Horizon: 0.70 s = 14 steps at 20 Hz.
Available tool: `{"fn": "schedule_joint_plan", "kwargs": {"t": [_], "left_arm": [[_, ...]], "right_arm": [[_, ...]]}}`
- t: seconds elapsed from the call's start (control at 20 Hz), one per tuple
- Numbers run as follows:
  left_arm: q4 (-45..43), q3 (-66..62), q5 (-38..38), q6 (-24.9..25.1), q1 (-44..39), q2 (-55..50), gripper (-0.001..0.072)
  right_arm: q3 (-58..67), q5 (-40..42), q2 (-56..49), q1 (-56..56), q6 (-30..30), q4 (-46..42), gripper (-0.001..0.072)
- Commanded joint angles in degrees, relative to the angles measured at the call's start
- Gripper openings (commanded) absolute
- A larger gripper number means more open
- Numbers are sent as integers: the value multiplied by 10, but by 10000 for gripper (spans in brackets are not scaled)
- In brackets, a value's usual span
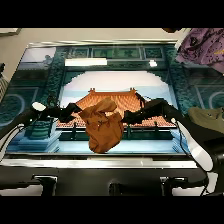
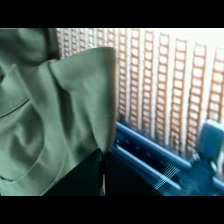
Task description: Fold the clothes and pants, and hang the long-sleeved shirts on hangers.
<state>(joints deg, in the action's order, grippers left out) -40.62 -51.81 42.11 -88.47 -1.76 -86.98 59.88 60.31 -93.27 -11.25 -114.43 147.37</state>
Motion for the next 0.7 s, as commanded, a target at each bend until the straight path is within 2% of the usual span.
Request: {"fn": "schedule_joint_plan", "kwargs": {"t": [0.0, 0.05, 0.1, 0.15, 0.25, 0.3, 0.35, 0.55, 0.65], "left_arm": [[50, 0, -7, 52, 1, -42, 645], [62, -2, -9, 63, 1, -45, 520], [71, -6, -9, 69, 1, -48, 347], [82, -10, -11, 78, -1, -49, 234], [85, -23, -13, 87, -9, -49, 202], [85, -29, -12, 91, -13, -49, 49], [86, -35, -10, 95, -15, -49, 18], [80, -112, 55, 111, 10, -14, 13], [20, -184, 67, 75, 40, 39, 12]], "right_arm": [[1, 3, 15, 0, 2, -1, 30], [1, 4, 19, 0, 2, -1, 30], [1, 8, 23, 0, 2, 0, 30], [1, 10, 27, 0, 2, 0, 30], [1, 11, 38, 0, 2, 0, 30], [1, 11, 44, 0, 2, 0, 30], [1, 11, 51, 0, 2, 0, 30], [39, -19, 103, 5, 2, -21, 28], [122, -31, 133, 22, 37, -75, 28]]}}
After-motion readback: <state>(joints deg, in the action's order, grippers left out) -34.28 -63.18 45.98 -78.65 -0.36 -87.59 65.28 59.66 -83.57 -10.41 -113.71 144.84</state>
